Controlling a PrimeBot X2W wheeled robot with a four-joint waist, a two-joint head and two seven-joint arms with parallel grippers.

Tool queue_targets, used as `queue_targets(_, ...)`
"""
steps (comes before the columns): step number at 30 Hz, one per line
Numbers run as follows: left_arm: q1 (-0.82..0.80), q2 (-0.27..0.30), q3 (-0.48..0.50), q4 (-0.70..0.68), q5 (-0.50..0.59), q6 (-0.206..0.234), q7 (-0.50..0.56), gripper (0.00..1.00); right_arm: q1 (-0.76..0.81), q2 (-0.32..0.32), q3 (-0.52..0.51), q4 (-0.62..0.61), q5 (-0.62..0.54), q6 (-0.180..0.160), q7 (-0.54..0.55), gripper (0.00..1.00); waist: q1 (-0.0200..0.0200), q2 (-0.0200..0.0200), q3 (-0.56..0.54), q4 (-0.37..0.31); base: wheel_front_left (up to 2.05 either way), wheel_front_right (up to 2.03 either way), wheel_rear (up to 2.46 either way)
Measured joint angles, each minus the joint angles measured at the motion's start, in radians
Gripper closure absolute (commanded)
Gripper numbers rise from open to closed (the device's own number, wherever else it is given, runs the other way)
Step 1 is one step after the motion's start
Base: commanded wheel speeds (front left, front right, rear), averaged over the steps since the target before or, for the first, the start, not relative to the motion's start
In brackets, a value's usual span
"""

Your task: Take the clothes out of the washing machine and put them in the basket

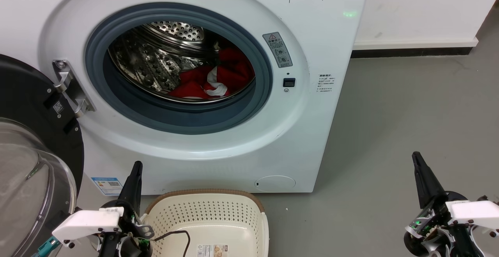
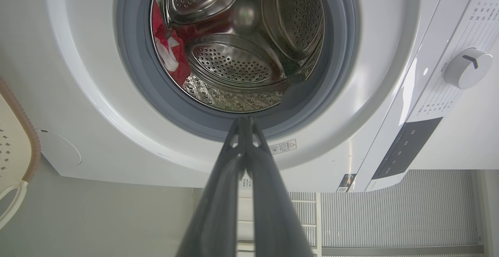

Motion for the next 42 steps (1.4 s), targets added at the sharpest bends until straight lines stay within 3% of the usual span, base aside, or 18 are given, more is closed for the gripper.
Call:
queue_targets(26,0.000,0.000,0.000,0.000,0.000,0.000,0.000,1.00,0.000,0.000,0.000,0.000,0.000,0.000,0.000,1.00,0.0000,0.0000,0.000,0.000,0.00,0.00,0.00)
queue_targets(27,0.000,0.000,0.000,0.000,0.000,0.000,0.000,0.00,0.000,0.000,0.000,0.000,0.000,0.000,0.000,0.00,0.0000,0.0000,0.000,0.000,0.00,0.00,0.00)
queue_targets(35,0.039,-0.005,-0.005,0.018,0.013,0.000,-0.023,0.00,0.037,0.003,0.004,0.028,-0.013,0.000,-0.022,0.00,0.0000,0.0000,0.000,0.000,0.00,0.00,0.00)
queue_targets(42,0.041,-0.005,0.002,-0.018,0.120,0.006,-0.057,0.00,0.044,0.004,-0.001,-0.007,-0.131,0.000,-0.055,0.00,0.0000,0.0000,0.002,-0.001,0.00,0.00,0.00)
